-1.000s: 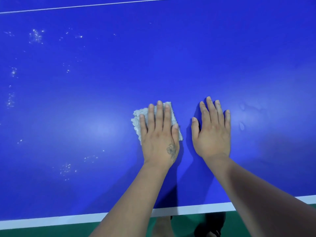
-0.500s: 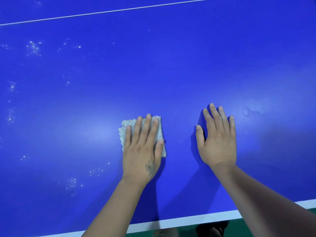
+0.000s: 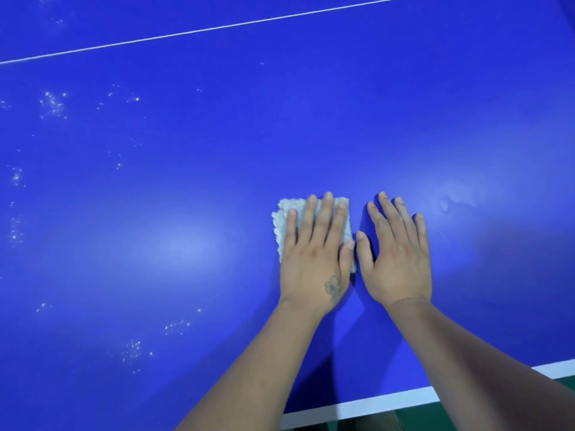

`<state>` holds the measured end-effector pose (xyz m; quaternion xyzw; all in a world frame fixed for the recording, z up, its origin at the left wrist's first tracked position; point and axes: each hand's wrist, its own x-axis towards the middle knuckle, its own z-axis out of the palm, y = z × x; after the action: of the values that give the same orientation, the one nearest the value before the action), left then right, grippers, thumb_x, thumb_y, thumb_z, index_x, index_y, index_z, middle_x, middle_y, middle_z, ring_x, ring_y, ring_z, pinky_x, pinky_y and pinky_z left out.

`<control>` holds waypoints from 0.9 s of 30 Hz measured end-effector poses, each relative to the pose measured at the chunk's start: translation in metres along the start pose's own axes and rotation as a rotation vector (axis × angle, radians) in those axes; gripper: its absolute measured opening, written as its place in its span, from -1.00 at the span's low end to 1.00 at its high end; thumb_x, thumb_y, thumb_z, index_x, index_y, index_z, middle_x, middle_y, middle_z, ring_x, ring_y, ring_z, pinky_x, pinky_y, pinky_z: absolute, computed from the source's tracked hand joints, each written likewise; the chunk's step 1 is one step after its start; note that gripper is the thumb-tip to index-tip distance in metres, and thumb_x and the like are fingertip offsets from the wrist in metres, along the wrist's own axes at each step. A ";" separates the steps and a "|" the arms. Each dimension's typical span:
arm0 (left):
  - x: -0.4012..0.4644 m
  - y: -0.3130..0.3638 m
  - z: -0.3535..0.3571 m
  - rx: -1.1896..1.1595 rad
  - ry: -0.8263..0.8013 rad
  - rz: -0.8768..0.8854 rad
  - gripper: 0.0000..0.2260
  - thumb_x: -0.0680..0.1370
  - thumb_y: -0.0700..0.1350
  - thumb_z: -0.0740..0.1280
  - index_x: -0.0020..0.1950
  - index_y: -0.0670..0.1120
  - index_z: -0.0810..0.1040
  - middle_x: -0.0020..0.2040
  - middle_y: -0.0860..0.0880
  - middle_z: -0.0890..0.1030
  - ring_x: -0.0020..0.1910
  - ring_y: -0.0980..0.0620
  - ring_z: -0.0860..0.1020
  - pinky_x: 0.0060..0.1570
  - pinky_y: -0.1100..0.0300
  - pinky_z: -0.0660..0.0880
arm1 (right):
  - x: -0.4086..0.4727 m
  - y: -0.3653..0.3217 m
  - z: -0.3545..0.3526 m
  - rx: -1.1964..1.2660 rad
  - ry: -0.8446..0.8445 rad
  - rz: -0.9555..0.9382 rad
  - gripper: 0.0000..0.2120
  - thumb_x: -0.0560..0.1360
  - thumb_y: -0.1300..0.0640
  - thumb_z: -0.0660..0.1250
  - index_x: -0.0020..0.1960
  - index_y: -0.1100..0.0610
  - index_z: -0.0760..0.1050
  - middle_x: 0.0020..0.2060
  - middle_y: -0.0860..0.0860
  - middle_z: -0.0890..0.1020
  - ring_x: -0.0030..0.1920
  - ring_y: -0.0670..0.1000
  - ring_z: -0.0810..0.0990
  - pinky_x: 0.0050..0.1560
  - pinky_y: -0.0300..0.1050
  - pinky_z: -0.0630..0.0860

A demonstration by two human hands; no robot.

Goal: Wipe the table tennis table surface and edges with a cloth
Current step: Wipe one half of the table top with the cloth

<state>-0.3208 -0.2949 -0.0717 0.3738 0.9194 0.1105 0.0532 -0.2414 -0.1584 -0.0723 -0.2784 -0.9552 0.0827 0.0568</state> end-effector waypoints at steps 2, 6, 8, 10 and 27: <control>-0.020 -0.011 -0.005 0.007 -0.034 0.097 -0.44 0.79 0.12 -0.02 0.77 -0.02 0.00 0.77 -0.01 0.00 0.75 -0.06 -0.10 0.68 -0.21 0.03 | -0.001 0.000 -0.001 -0.006 -0.002 -0.003 -0.45 0.72 -0.13 0.07 0.63 0.08 0.33 0.68 -0.04 0.23 0.70 0.03 0.08 0.67 0.22 0.05; -0.046 -0.049 -0.016 0.022 -0.046 0.138 -0.45 0.79 0.13 0.03 0.77 0.02 0.03 0.77 0.04 0.03 0.75 -0.03 -0.06 0.67 -0.20 0.07 | -0.001 -0.001 -0.003 -0.003 0.010 -0.013 -0.45 0.72 -0.12 0.07 0.62 0.10 0.34 0.67 -0.02 0.25 0.70 0.06 0.11 0.67 0.22 0.05; -0.045 -0.071 -0.021 0.025 -0.030 0.080 -0.45 0.79 0.13 0.04 0.77 0.03 0.04 0.76 0.05 0.05 0.75 -0.02 -0.05 0.67 -0.21 0.07 | 0.000 -0.001 -0.003 -0.002 0.017 -0.019 -0.46 0.72 -0.12 0.07 0.61 0.10 0.36 0.67 -0.02 0.26 0.70 0.06 0.12 0.67 0.22 0.06; -0.035 -0.090 -0.023 0.022 -0.012 0.005 -0.45 0.78 0.12 0.03 0.77 0.03 0.07 0.76 0.04 0.07 0.75 -0.03 -0.04 0.68 -0.22 0.05 | 0.000 0.000 -0.002 0.002 0.040 -0.020 -0.48 0.71 -0.11 0.10 0.58 0.11 0.40 0.65 -0.01 0.31 0.68 0.08 0.17 0.66 0.22 0.09; 0.067 -0.062 -0.014 0.034 -0.001 0.082 -0.45 0.79 0.12 -0.03 0.77 -0.01 0.05 0.77 0.00 0.05 0.75 -0.06 -0.05 0.68 -0.21 0.02 | 0.156 -0.041 0.006 -0.011 0.025 -0.074 -0.55 0.73 0.00 0.13 0.59 0.04 0.38 0.69 0.01 0.21 0.68 0.09 0.14 0.66 0.29 0.00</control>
<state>-0.4128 -0.2937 -0.0741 0.4121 0.9050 0.0967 0.0427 -0.3944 -0.1088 -0.0610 -0.2443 -0.9645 0.0717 0.0704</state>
